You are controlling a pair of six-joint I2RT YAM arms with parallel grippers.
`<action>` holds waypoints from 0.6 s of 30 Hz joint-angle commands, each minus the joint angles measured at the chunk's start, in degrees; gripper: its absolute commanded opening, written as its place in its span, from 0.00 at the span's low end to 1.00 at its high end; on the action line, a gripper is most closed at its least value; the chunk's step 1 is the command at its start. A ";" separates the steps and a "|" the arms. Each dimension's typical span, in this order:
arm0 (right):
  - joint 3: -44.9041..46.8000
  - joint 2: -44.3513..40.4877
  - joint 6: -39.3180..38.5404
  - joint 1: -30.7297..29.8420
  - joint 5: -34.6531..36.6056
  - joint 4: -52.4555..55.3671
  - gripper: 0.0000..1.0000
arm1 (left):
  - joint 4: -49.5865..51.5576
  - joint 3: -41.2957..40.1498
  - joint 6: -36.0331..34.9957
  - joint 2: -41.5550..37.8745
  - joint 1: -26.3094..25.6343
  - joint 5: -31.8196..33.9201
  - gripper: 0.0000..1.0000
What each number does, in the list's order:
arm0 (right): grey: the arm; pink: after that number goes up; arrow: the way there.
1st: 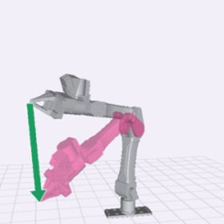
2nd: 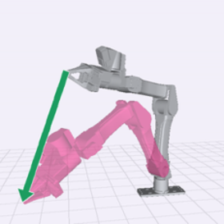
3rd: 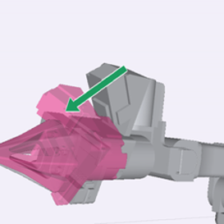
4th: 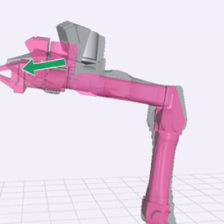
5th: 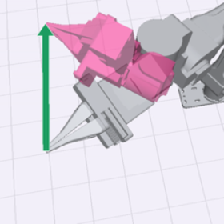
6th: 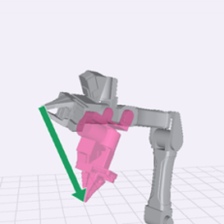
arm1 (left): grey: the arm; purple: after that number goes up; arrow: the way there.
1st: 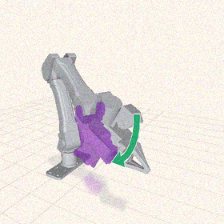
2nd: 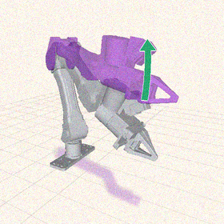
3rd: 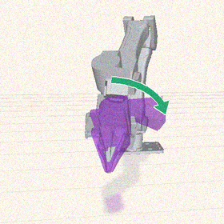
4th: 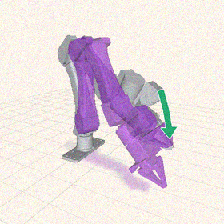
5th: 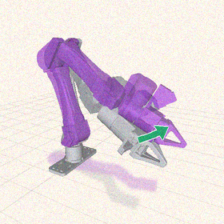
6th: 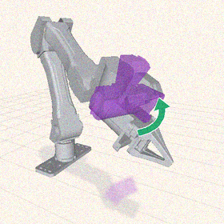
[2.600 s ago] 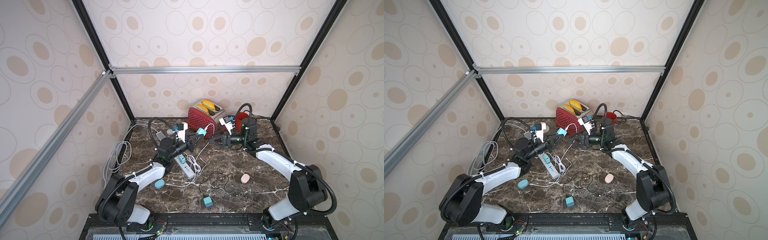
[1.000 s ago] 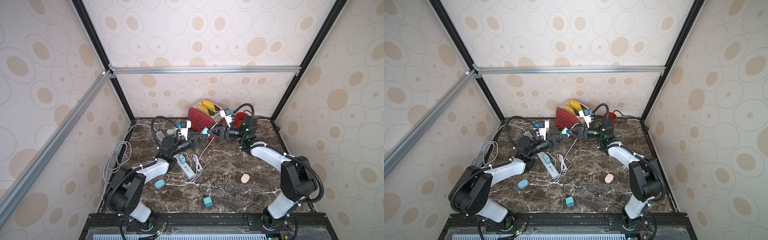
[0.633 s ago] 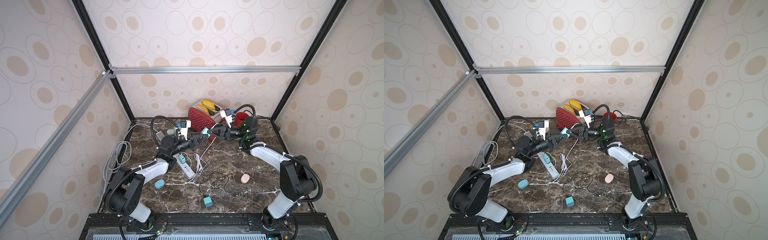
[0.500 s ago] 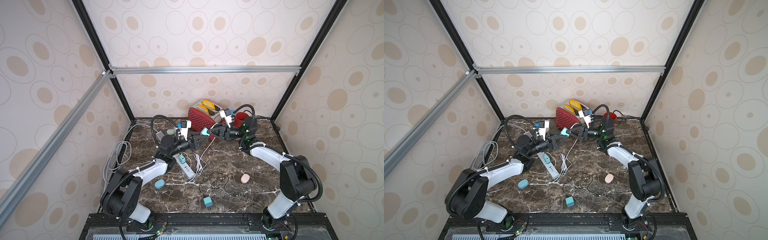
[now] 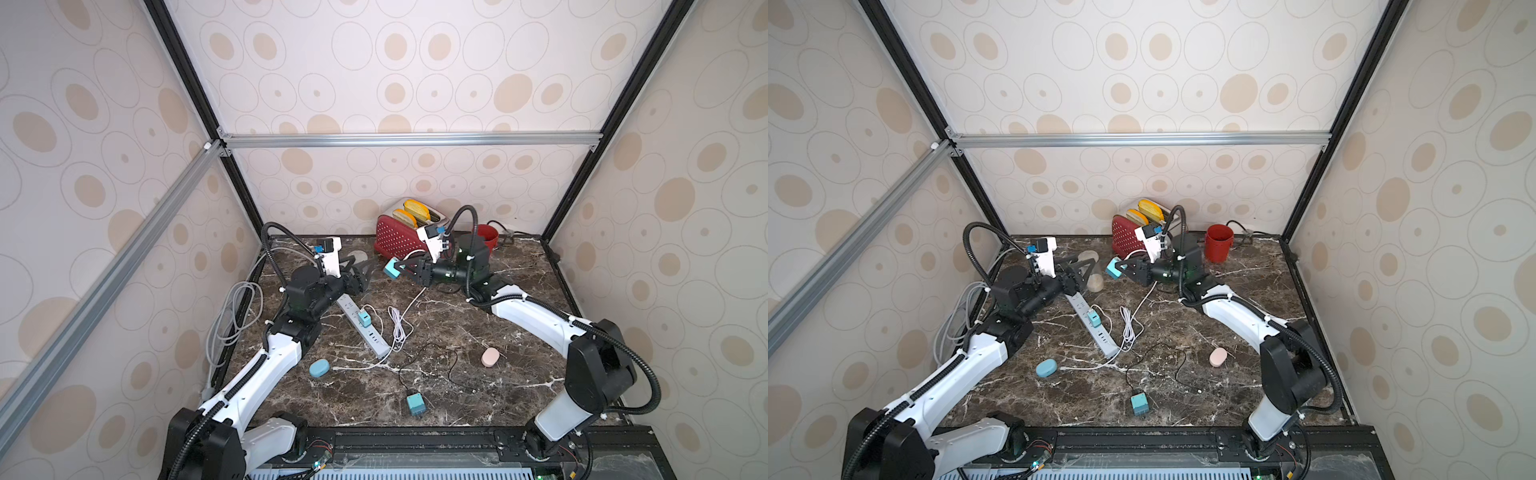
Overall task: Charge the bluetooth headset
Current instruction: Pick up the plug from the center of the board, then insert the plug into the socket.
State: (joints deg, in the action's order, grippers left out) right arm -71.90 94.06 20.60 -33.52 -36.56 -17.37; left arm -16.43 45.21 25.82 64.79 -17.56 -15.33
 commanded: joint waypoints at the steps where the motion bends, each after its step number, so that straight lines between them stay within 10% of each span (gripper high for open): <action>1: -5.21 3.31 -4.28 -4.18 11.78 4.24 0.17 | 12.76 -0.47 -1.88 -1.17 0.60 14.24 0.71; 5: -11.31 9.47 -5.21 -8.00 19.69 8.22 0.16 | 24.62 2.58 -2.07 -1.19 1.80 22.45 0.70; 18: -29.53 28.65 -12.69 -14.58 35.33 16.45 0.16 | 28.90 -4.82 -0.98 -2.70 11.91 17.35 0.71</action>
State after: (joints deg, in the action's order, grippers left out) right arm -97.84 120.25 11.62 -46.72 -6.66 -3.40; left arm 11.44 42.26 24.69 62.67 -6.09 2.48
